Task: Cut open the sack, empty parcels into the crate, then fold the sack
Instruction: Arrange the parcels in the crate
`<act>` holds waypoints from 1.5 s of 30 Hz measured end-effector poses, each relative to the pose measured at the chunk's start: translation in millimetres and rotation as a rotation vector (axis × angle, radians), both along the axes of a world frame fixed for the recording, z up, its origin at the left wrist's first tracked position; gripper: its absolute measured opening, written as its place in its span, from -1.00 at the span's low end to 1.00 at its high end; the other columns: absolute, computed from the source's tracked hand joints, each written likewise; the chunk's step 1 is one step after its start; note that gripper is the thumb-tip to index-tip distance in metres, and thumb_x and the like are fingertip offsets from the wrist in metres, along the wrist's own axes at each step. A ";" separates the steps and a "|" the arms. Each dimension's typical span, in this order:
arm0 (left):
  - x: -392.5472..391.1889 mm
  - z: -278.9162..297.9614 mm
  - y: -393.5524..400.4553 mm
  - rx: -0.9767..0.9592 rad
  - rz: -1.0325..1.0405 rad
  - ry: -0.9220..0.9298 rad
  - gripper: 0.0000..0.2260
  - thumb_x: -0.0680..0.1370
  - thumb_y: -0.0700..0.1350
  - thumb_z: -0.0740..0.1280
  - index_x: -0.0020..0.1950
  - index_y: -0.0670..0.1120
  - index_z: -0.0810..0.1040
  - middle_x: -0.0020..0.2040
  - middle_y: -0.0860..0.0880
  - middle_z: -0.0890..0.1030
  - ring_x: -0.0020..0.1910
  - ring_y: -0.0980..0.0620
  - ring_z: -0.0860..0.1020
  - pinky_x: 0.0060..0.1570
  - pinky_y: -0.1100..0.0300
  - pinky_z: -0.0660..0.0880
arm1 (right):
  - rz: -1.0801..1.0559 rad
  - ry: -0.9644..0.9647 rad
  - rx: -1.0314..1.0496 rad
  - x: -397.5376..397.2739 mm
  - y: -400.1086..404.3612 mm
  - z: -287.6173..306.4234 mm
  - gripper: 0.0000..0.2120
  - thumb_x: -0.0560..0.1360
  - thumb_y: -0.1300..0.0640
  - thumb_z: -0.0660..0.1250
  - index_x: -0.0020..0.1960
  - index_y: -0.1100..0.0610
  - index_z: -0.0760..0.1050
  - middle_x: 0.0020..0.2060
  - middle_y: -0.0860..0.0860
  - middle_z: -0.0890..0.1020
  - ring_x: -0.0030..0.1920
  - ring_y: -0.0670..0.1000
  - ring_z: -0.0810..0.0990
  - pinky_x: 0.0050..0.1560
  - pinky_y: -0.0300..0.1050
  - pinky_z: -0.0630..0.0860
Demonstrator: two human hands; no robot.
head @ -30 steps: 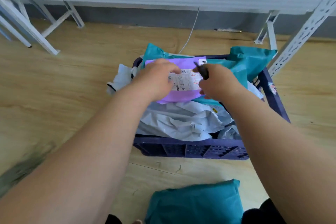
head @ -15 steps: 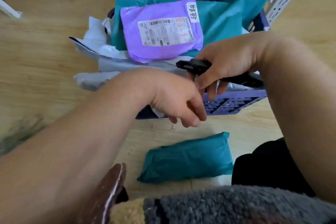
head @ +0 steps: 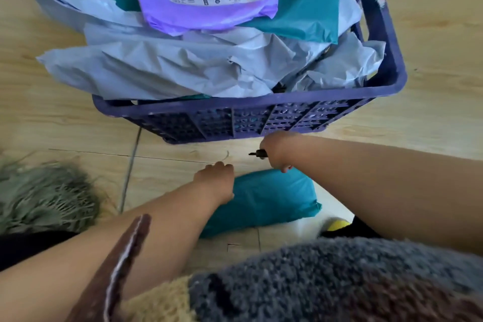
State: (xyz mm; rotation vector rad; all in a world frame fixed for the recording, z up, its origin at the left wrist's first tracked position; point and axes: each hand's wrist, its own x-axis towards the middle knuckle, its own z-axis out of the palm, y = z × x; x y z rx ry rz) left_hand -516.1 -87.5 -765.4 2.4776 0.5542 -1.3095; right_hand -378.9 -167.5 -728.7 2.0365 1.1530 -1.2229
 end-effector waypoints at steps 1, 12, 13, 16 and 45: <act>-1.3 -4.3 1.6 0.014 -0.004 0.003 -0.55 0.51 -0.03 0.36 0.36 -0.09 0.36 0.28 -0.08 0.43 0.26 -0.11 0.45 0.09 0.05 0.43 | 0.031 -0.027 0.002 -0.3 -4.4 -8.5 -0.64 0.46 0.26 0.38 0.25 0.18 0.49 0.02 0.07 0.60 -0.17 0.05 0.56 -0.30 -0.10 0.44; -10.1 -24.6 12.3 0.013 -0.049 -0.046 -0.79 0.55 -0.09 0.30 0.17 -0.05 0.56 0.14 -0.05 0.57 0.10 -0.08 0.55 -0.15 0.18 0.36 | 0.157 -0.098 0.067 -33.8 -18.2 -59.6 -0.81 0.49 0.31 0.30 0.08 0.16 0.53 -0.11 0.03 0.54 -0.07 0.11 0.56 -0.33 -0.12 0.34; -10.5 -23.2 10.3 -0.013 -0.043 -0.052 -0.78 0.56 -0.06 0.30 0.18 -0.05 0.55 0.15 -0.05 0.56 0.10 -0.08 0.55 -0.15 0.17 0.37 | 0.204 -0.112 0.054 -35.5 -18.7 -57.1 -0.81 0.49 0.35 0.27 0.05 0.16 0.52 -0.19 0.02 0.49 -0.14 0.11 0.52 -0.36 -0.12 0.32; -9.9 -18.8 4.8 -0.057 -0.044 -0.080 -0.72 0.56 -0.02 0.30 0.25 -0.04 0.52 0.20 -0.05 0.54 0.15 -0.09 0.53 -0.08 0.15 0.41 | 0.295 -0.120 0.046 -36.1 -16.6 -50.9 -0.83 0.49 0.37 0.24 -0.03 0.14 0.48 -0.27 0.03 0.41 -0.29 0.08 0.43 -0.28 -0.09 0.37; 27.2 161.6 74.2 -0.129 0.012 -0.318 -0.91 0.50 -0.04 0.37 -0.11 -0.04 0.54 -0.21 0.01 0.53 -0.17 -0.02 0.48 -0.20 0.21 0.35 | 0.055 0.058 0.397 -3.7 42.2 145.6 -0.87 0.47 0.22 0.31 -0.14 0.00 0.43 -0.37 -0.06 0.66 -0.14 -0.01 0.60 -0.06 -0.08 0.56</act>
